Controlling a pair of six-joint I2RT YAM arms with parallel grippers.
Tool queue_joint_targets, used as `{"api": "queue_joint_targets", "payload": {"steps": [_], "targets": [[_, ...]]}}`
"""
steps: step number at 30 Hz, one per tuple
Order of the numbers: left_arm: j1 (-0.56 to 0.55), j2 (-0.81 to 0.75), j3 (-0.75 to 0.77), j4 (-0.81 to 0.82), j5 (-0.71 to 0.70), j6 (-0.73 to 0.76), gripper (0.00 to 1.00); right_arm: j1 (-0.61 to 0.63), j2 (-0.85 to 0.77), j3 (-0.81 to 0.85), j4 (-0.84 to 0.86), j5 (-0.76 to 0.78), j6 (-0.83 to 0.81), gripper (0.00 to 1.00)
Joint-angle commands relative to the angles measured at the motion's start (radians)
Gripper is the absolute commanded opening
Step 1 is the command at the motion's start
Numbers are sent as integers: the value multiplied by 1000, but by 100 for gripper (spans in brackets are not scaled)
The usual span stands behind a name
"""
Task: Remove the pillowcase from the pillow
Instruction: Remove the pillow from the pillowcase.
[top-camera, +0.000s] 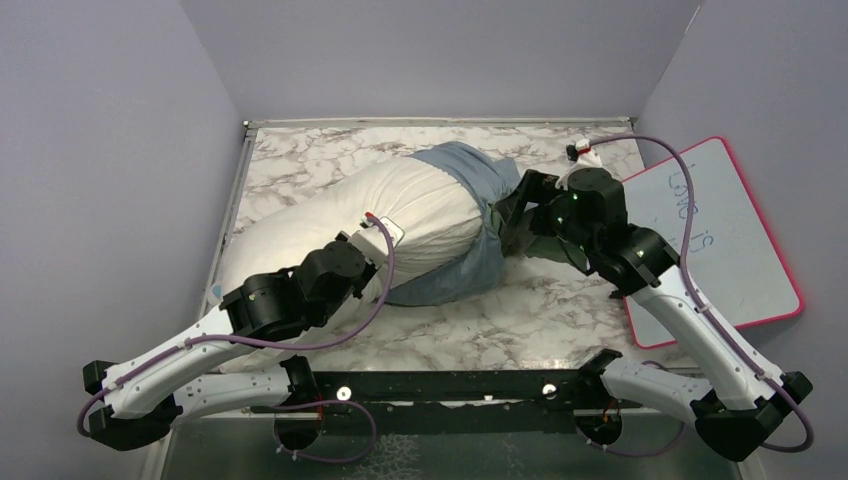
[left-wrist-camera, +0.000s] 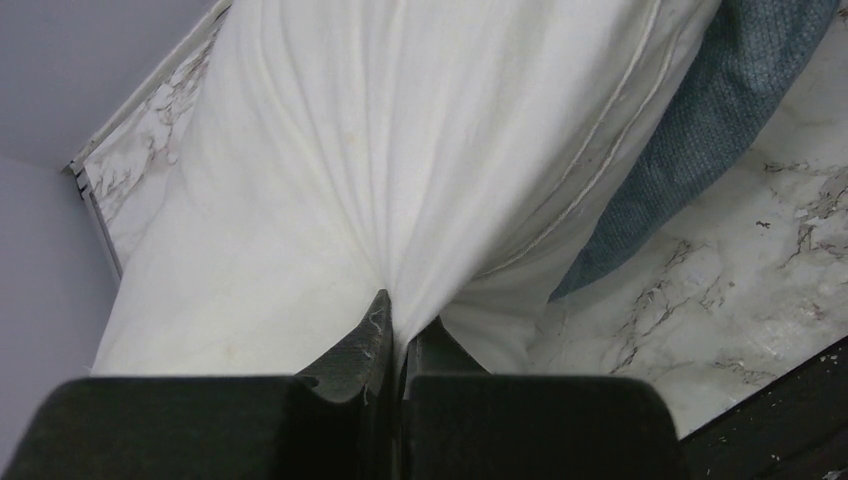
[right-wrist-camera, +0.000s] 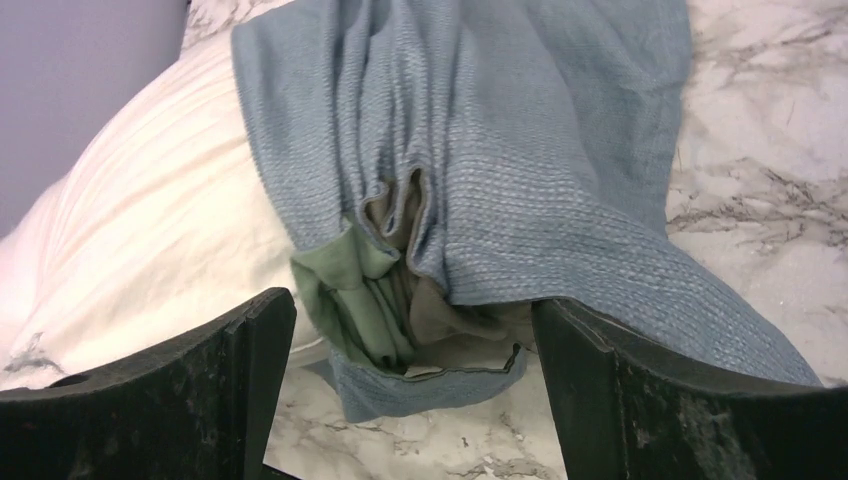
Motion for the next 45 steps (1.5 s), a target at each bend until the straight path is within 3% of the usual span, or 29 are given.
{"api": "queue_joint_targets", "payload": {"steps": [1,3,6,8,10,11,12,21,23,25,27,29,33,37,38,39,40,42,45], "targets": [[-3,-39,16,65,5,-10,0,-26,25,-53,-27,-31,124,92],[-2,-40,14,64,26,-1,0,-52,54,-75,-12,-45,123,83],[-3,-45,13,62,62,10,0,-137,75,-110,21,-87,100,55],[-3,-52,11,62,67,9,0,-211,73,-131,36,-107,82,31],[-3,-64,11,61,60,7,0,-296,68,-136,39,-130,51,17],[-3,-73,11,61,51,7,0,-326,65,-137,37,-129,36,4],[-3,-82,13,61,40,6,0,-352,66,-135,28,-122,23,1],[-3,-148,25,31,1,25,0,-428,52,-120,-19,-161,-49,3],[-3,-148,25,32,36,39,0,-429,28,-93,-33,-210,-67,19],[-3,-136,25,32,96,58,0,-428,-12,-64,-32,-254,-95,45],[-3,-113,24,30,146,78,0,-428,-47,-19,-39,-259,-110,57],[-3,-87,24,29,191,91,0,-428,-75,28,-27,-290,-120,63],[-3,-61,18,36,317,98,0,-427,-19,89,47,-613,-180,65],[-3,-65,16,62,493,72,0,-414,184,134,68,-888,-173,65],[-3,-60,26,63,520,50,6,-396,231,142,72,-905,-182,66],[-3,-54,38,62,530,20,22,-370,277,152,72,-897,-194,66],[-3,-49,55,59,539,-14,45,-332,322,174,49,-880,-223,66],[-3,-34,94,59,575,-62,74,-248,411,210,-3,-851,-285,65],[-3,5,195,62,578,-124,89,-118,492,194,-45,-784,-317,58]]}}
